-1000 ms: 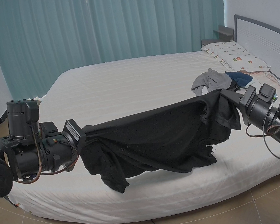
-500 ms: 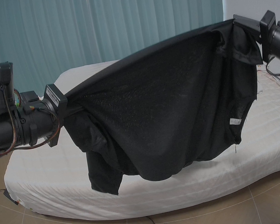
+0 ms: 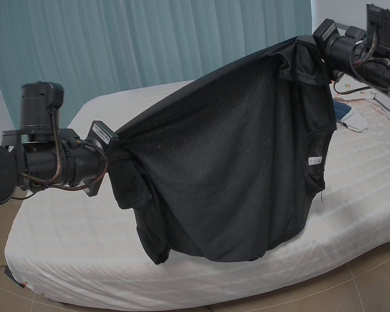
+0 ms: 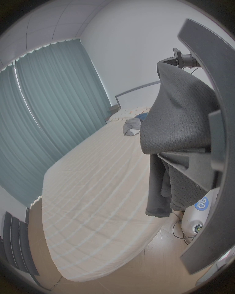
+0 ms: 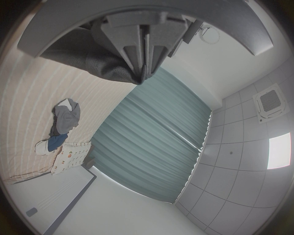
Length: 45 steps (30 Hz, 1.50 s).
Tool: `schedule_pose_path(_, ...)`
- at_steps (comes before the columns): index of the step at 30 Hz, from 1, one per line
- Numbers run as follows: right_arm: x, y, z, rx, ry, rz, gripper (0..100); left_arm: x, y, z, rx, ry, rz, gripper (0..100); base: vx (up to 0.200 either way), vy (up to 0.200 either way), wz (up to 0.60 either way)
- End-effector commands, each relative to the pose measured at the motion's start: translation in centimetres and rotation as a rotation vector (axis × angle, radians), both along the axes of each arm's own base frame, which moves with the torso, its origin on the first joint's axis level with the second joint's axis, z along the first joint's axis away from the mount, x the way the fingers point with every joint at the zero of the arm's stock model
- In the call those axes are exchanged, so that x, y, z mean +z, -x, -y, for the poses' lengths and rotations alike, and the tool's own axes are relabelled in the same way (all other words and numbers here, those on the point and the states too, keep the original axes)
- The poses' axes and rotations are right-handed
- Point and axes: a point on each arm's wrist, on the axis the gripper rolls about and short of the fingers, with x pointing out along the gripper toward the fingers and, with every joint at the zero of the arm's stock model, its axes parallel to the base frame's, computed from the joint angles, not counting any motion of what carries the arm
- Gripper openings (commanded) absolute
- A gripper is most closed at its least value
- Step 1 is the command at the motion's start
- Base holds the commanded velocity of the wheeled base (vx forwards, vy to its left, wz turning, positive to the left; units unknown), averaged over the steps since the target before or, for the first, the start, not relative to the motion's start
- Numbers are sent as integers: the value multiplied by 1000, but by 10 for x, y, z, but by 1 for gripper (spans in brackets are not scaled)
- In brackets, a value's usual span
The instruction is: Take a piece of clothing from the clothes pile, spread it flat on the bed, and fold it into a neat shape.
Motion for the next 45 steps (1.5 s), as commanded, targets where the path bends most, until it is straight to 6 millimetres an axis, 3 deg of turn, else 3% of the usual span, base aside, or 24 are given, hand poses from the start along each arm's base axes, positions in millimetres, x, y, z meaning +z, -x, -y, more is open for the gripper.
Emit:
schedule_pose_path(1, -51, -58, -14, -26, 22, -51, 0, -44, -54, 7, 35, -28, -94, 0, 200, 0, 0)
schedule_pose_path(6, -74, -86, -19, -41, 90, -41, 0, -65, -88, 4, 70, -36, -111, 0, 200, 0, 0)
schedule_pose_path(8, -78, -90, -21, -42, 89, -34, 0, -69, -92, 4, 72, -37, -117, 0, 200, 0, 0)
schedule_pose_path(10, -103, -103, -27, -33, 92, -35, 0, -96, -109, 7, 77, -52, -163, 0, 200, 0, 0)
schedule_pose_path(11, -105, -104, -27, -34, 93, -38, 0, -97, -109, 7, 77, -52, -163, 0, 200, 0, 0)
schedule_pose_path(12, -132, -117, -33, -32, 106, -69, 0, -114, -122, 10, 81, -58, -186, 0, 200, 0, 0)
schedule_pose_path(16, -175, -134, -43, -20, 116, -99, 0, -139, -150, 12, 130, -28, -214, 0, 200, 0, 0)
schedule_pose_path(19, -206, -141, -45, -19, 133, -157, 0, -159, -159, 14, 159, -4, -258, 0, 67, 0, 0)
schedule_pose_path(20, -206, -141, -45, -19, 133, -157, 0, -159, -159, 14, 159, -4, -258, 0, 0, 0, 0)
schedule_pose_path(21, -225, -145, -47, -20, 141, -189, 0, -173, -161, 15, 161, -9, -284, 0, 0, 0, 0)
schedule_pose_path(24, -246, -148, -49, -23, 153, -226, 0, -191, -164, 16, 164, -23, -317, 0, 0, 0, 0)
schedule_pose_path(27, -254, -149, -50, -24, 157, -238, 0, -196, -164, 15, 167, -23, -327, 0, 0, 0, 0)
schedule_pose_path(28, -257, -150, -50, -26, 158, -244, 100, -197, -165, 15, 169, -22, -328, 100, 0, 0, 0)
schedule_pose_path(31, -268, -150, -51, -23, 166, -265, 100, -203, -166, 14, 174, -22, -334, 100, 0, 0, 0)
schedule_pose_path(33, -286, -150, -50, -24, 185, -313, 100, -214, -169, 15, 184, -37, -348, 100, 0, 0, 0)
schedule_pose_path(37, -296, -152, -41, -64, 205, -352, 100, -219, -175, 14, 262, -99, -315, 100, 0, 0, 0)
schedule_pose_path(41, -296, -154, -26, -119, 239, -383, 100, -217, -181, 7, 332, -132, -275, 100, 0, 0, 0)
schedule_pose_path(45, -280, -149, -8, -144, 228, -376, 100, -207, -194, -5, 430, -141, -186, 100, 0, 0, 0)
